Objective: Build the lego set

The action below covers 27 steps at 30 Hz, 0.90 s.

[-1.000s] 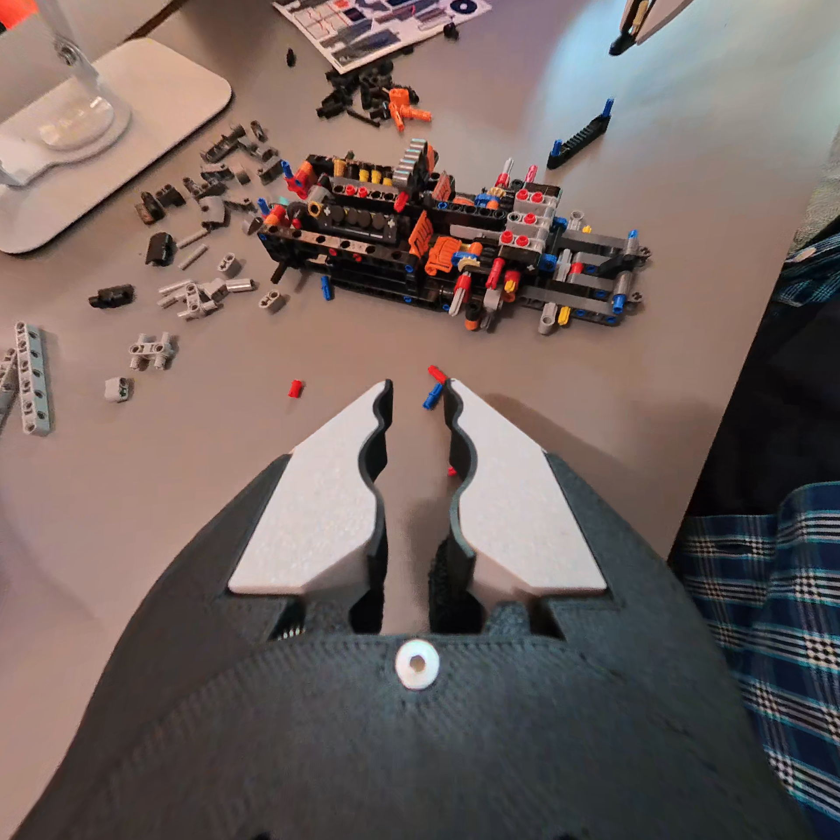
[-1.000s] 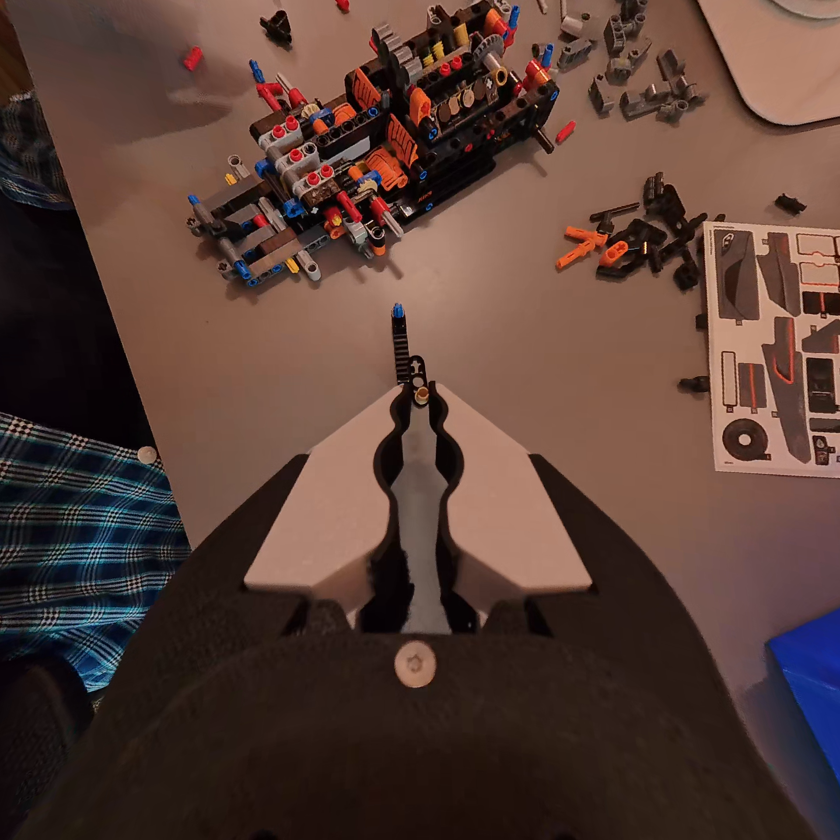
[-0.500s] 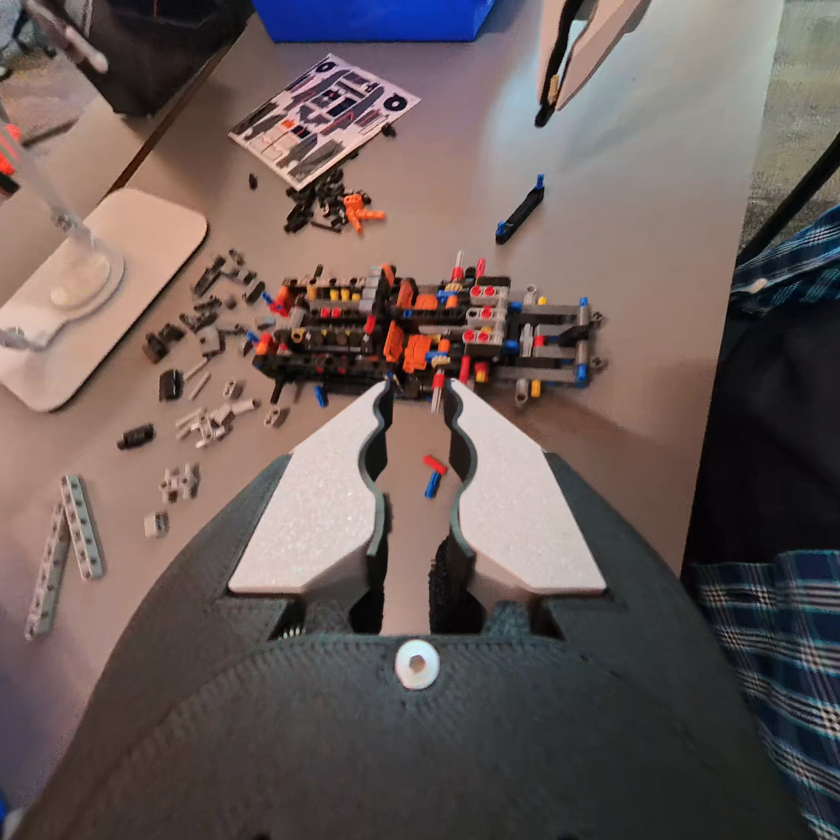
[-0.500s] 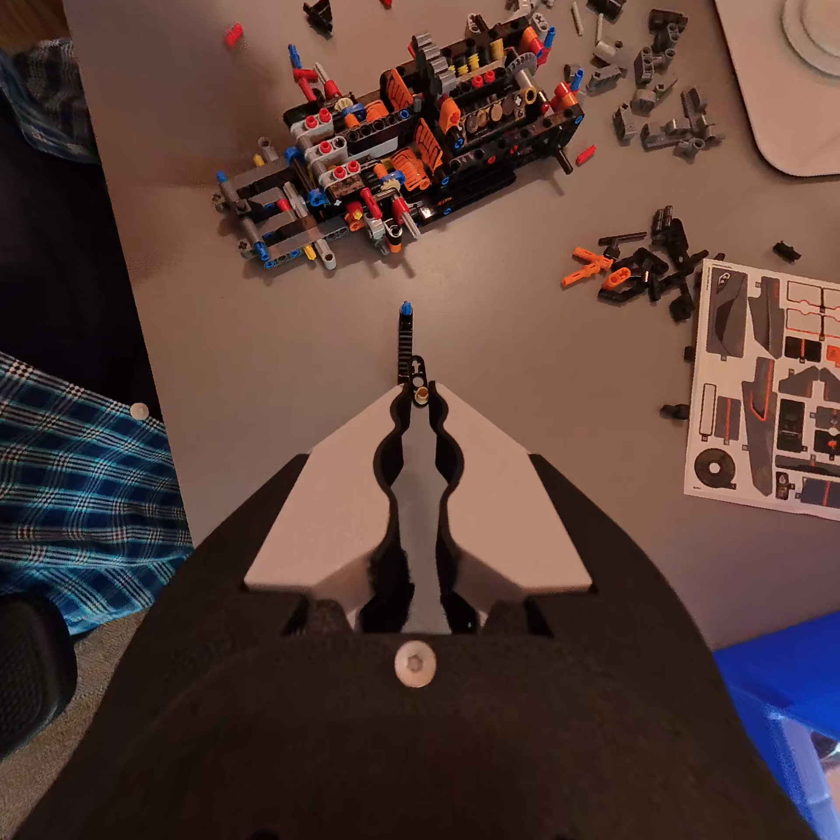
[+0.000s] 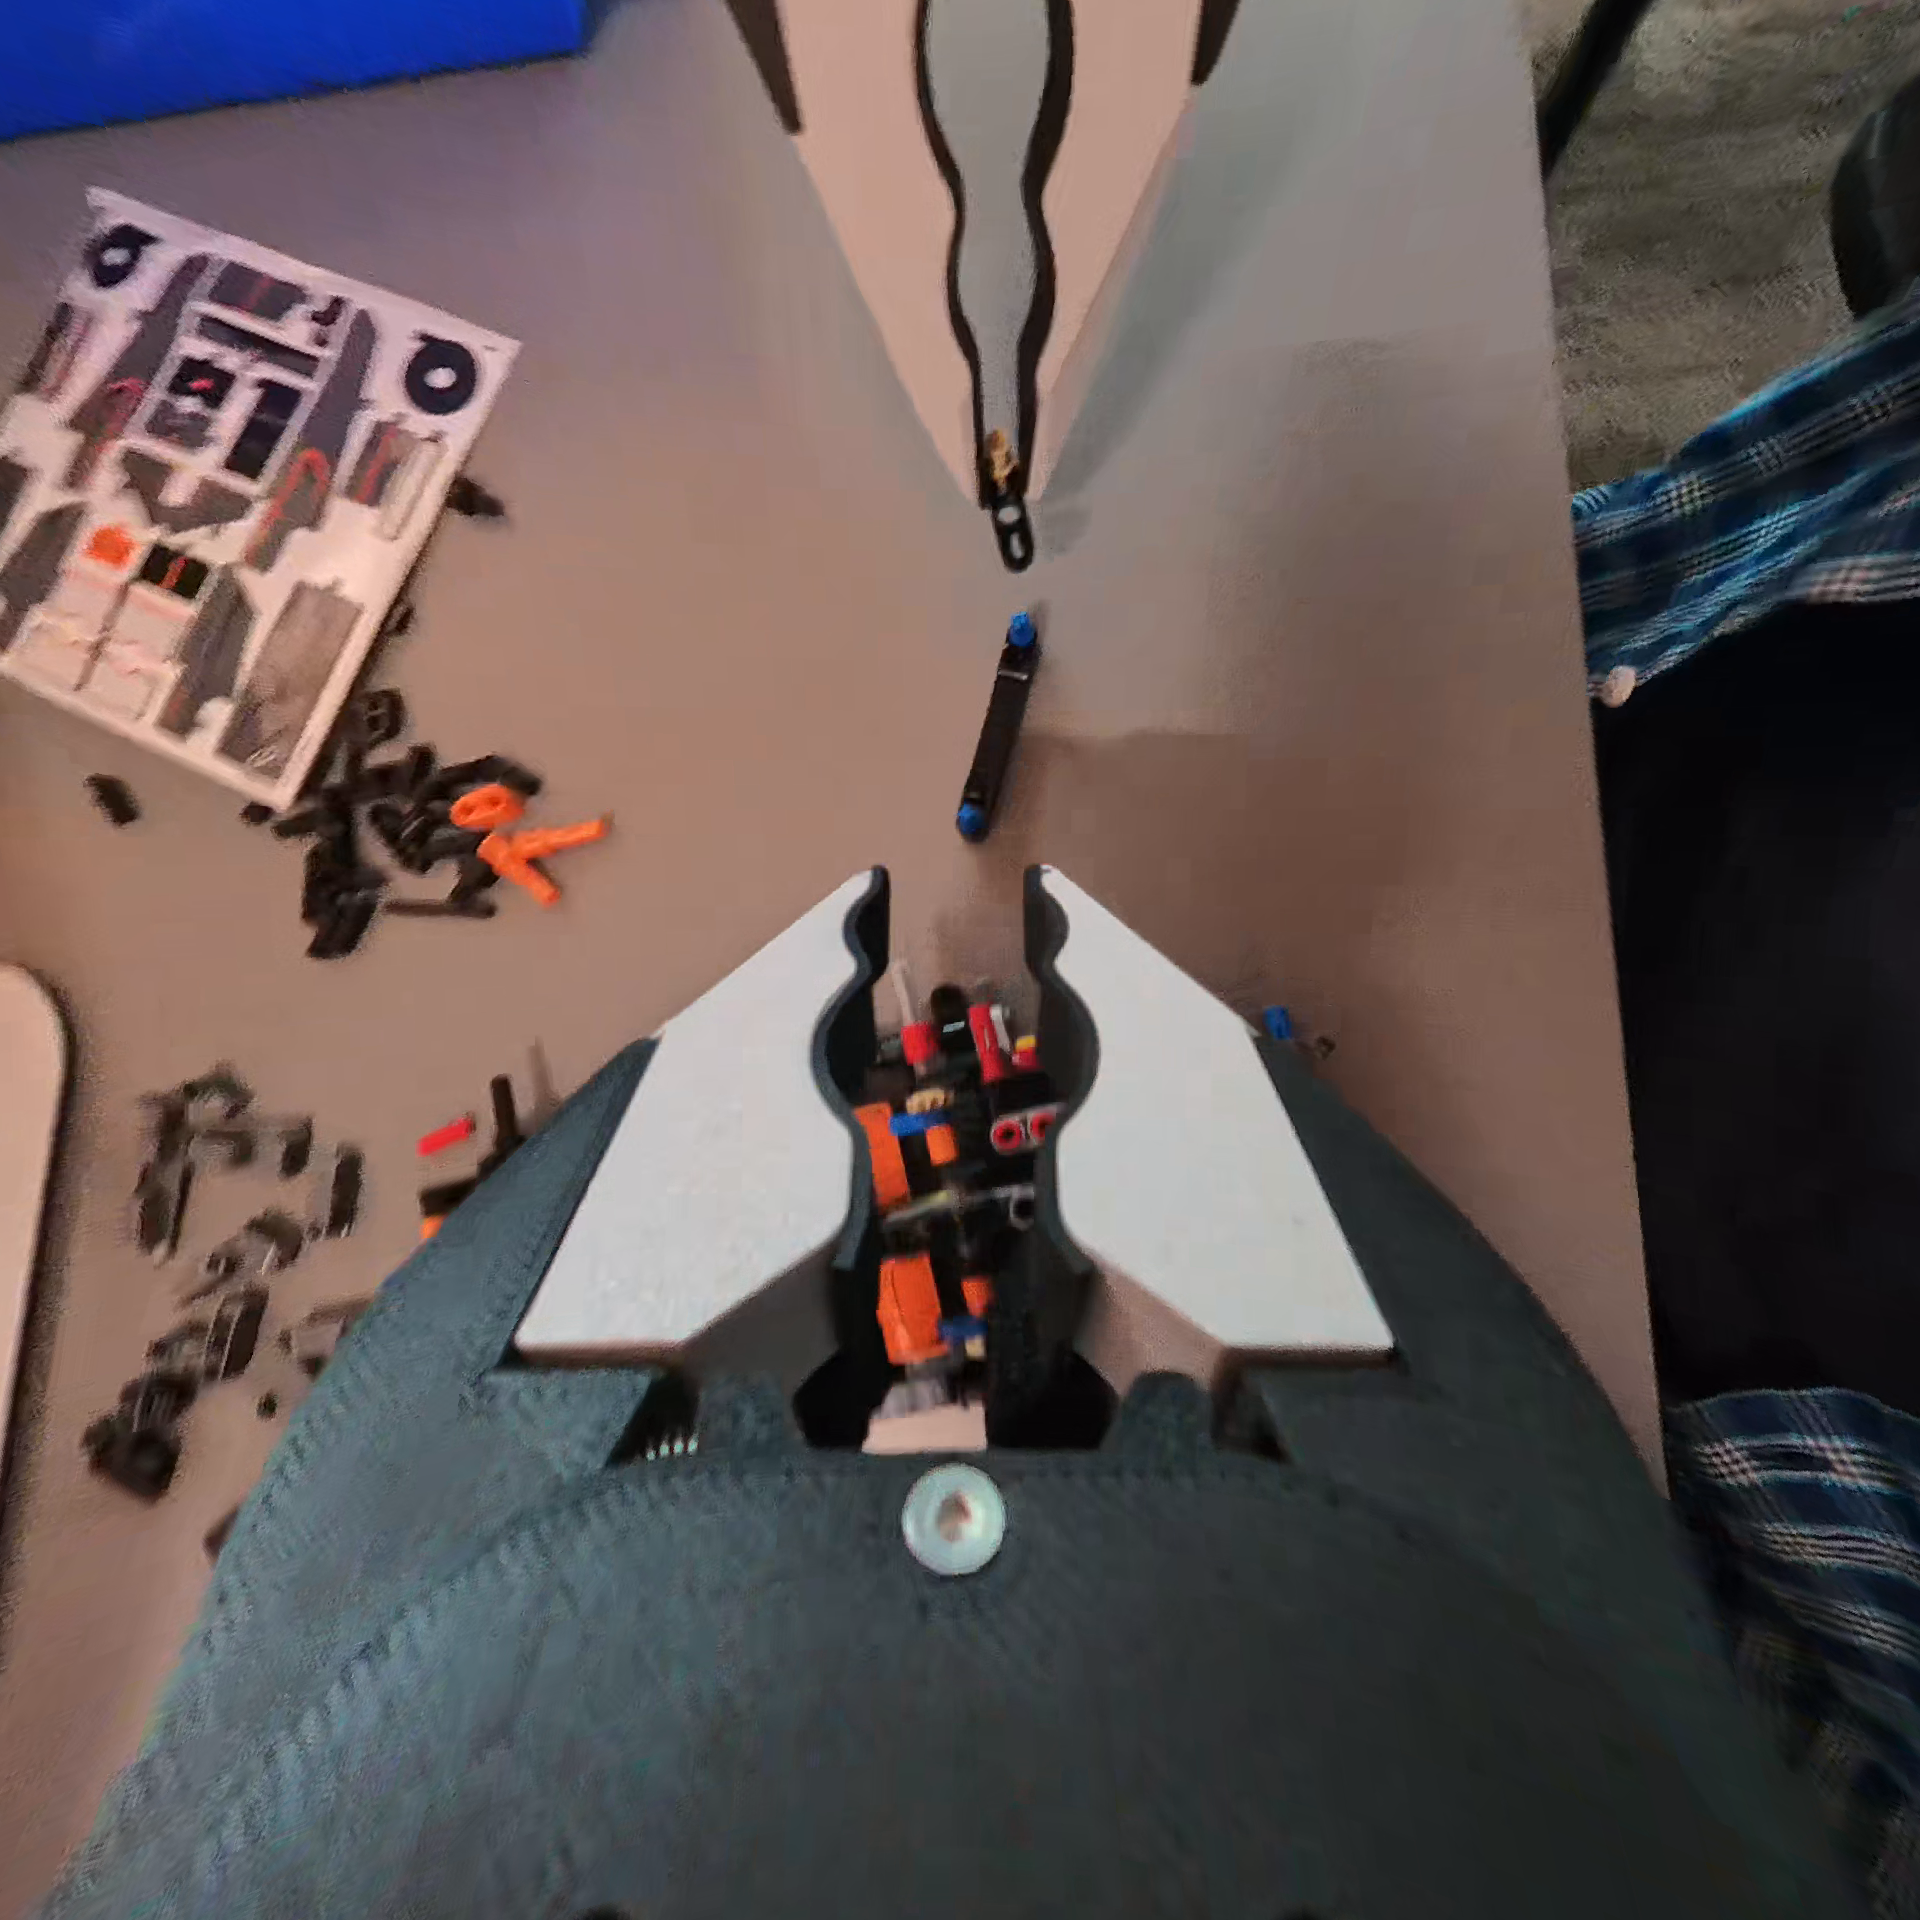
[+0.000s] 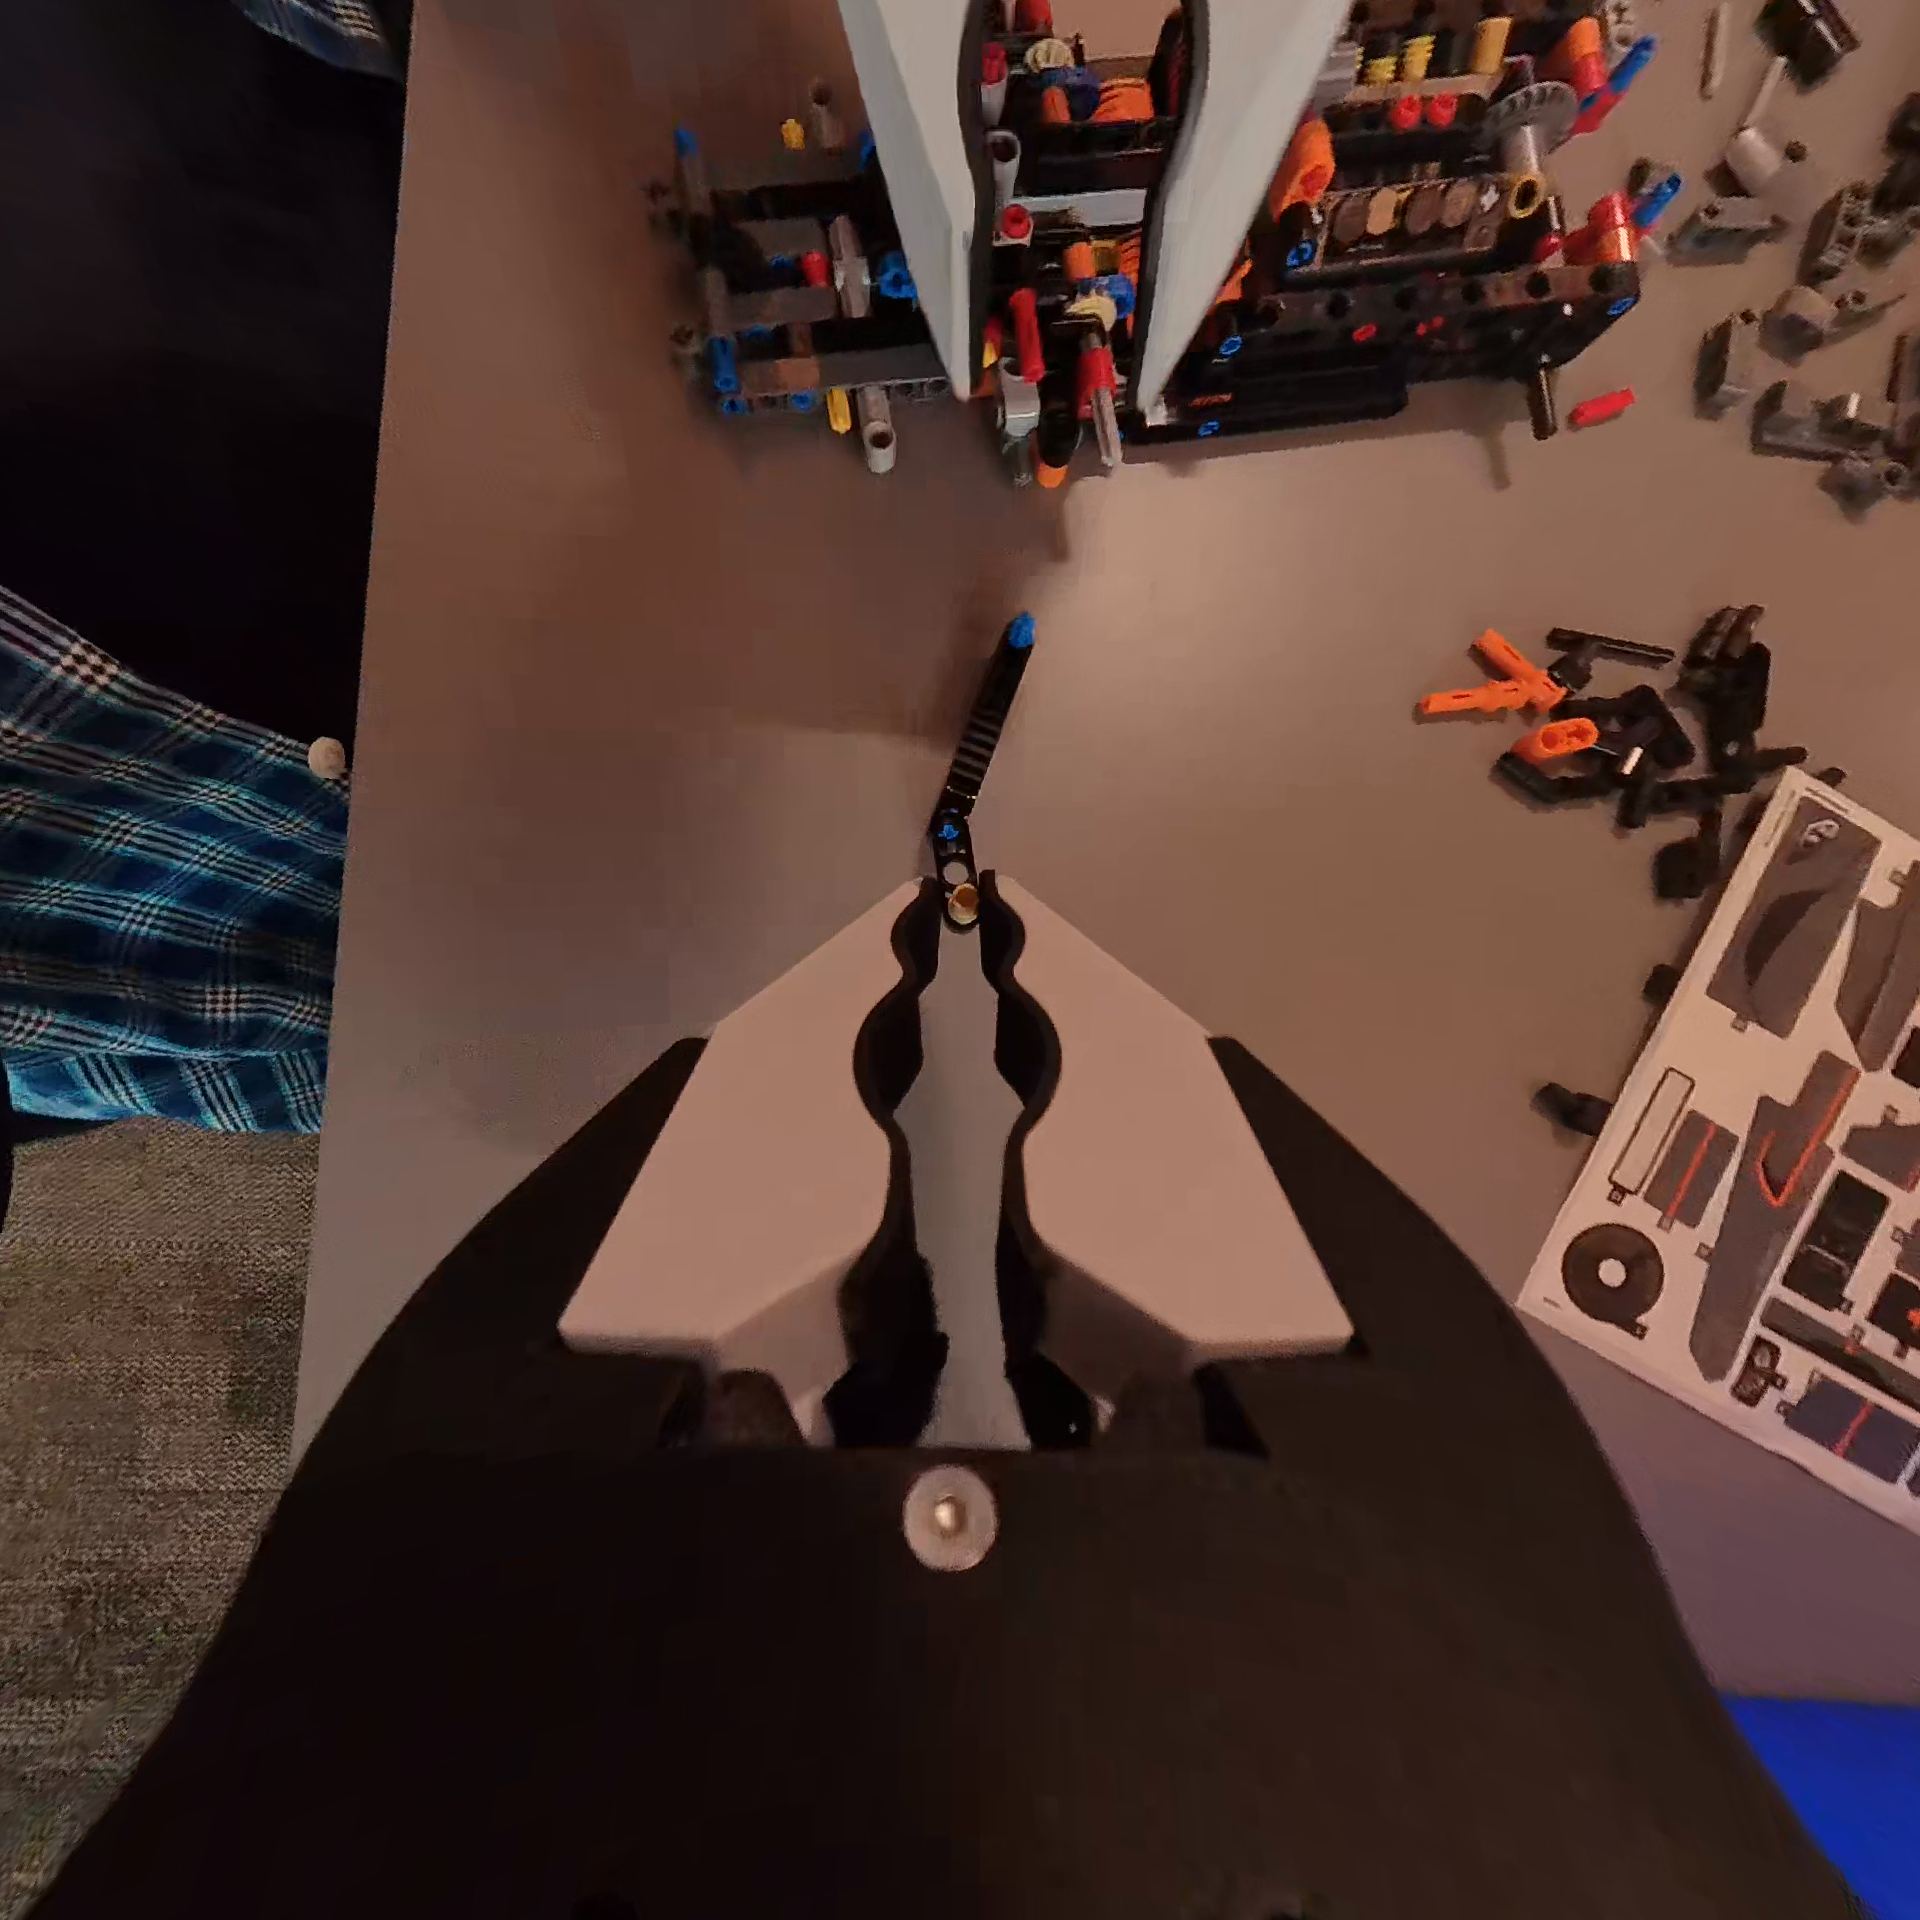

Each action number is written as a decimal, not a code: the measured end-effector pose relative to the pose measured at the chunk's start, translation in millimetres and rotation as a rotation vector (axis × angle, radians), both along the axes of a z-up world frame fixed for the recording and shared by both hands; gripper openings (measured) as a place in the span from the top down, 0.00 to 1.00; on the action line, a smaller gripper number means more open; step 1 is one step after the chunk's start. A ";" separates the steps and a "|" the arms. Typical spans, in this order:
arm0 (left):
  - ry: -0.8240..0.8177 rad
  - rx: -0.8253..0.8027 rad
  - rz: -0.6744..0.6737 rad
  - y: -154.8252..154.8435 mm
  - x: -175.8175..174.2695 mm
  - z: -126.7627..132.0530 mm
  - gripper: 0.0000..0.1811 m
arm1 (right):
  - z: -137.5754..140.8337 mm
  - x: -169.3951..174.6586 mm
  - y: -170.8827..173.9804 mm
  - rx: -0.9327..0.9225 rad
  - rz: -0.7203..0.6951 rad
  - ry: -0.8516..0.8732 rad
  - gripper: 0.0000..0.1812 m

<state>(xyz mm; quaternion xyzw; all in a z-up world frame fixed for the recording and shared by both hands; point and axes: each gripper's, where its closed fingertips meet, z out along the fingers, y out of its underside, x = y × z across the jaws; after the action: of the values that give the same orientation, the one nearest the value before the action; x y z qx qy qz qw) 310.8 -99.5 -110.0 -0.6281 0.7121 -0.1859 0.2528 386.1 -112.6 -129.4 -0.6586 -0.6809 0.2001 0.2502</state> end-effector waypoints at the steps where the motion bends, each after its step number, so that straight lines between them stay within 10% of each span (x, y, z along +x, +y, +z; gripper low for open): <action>1: 0.031 -0.009 -0.023 -1.1 5.9 -5.1 0.86 | -1.3 -0.2 -1.1 -0.007 0.019 0.002 0.98; 10: 0.230 -0.150 -0.110 -3.5 36.2 -51.9 0.89 | -7.2 -5.9 0.1 -0.005 0.115 0.023 0.97; 27: 0.353 -0.133 -0.240 -4.0 39.7 -55.2 0.96 | -13.7 -6.5 3.6 -0.015 0.157 0.030 0.97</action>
<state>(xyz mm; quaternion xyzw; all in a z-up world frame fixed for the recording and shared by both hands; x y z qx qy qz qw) 350.5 -103.5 -165.1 -0.5770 0.8010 -0.1483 0.0586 379.7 -109.0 -143.1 -0.6019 -0.7251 0.2341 0.2389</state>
